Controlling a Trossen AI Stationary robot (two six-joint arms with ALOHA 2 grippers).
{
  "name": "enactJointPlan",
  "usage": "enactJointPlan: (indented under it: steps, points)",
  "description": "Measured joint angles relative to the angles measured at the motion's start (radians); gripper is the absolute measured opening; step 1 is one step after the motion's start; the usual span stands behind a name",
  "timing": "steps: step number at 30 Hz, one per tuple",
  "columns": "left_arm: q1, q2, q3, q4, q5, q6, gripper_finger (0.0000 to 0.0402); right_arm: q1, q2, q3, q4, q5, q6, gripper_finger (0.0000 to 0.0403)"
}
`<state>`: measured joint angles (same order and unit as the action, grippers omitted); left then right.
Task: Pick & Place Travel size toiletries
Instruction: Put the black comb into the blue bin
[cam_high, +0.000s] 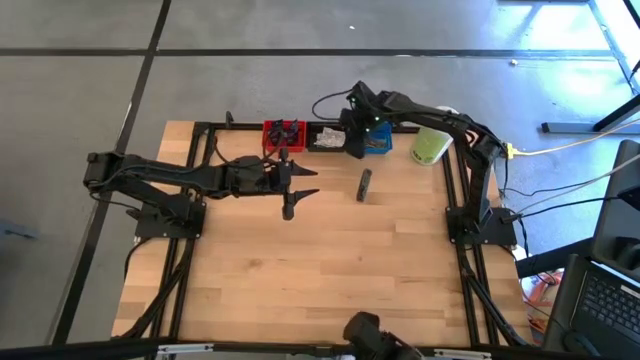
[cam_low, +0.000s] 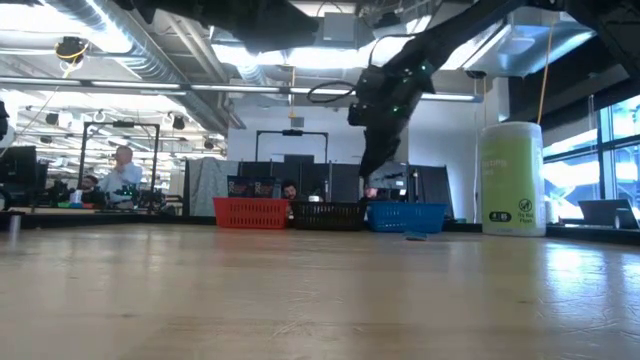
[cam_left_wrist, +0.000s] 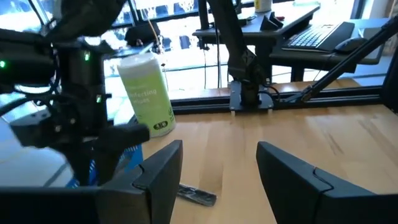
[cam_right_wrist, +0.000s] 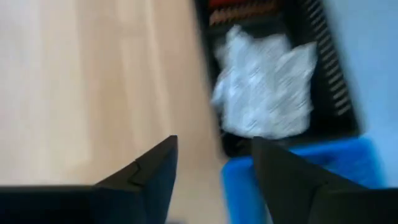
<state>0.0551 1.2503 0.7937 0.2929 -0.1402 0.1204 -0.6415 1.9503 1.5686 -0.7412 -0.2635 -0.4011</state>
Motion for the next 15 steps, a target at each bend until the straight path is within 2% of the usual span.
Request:
enactJointPlan:
  steps: [4,7,13,15]
  points:
    - [0.0,0.0,0.0,-0.015,0.0,-0.028,0.0205,0.01,-0.002,-0.004,-0.139,-0.038,0.054,0.0165]
    - [0.0,0.0,0.0,-0.031,-0.005,-0.028,0.0205,0.026,-0.019,-0.052,-0.165,-0.047,0.081,0.0124]
    - [0.0,0.0,0.0,-0.059,-0.026,-0.021,0.0205,0.099,-0.139,-0.232,-0.112,-0.045,0.115,0.0026]
    - [0.0,0.0,0.0,-0.058,-0.027,-0.02,0.0205,0.126,-0.194,-0.294,-0.062,-0.024,0.135,0.0008]
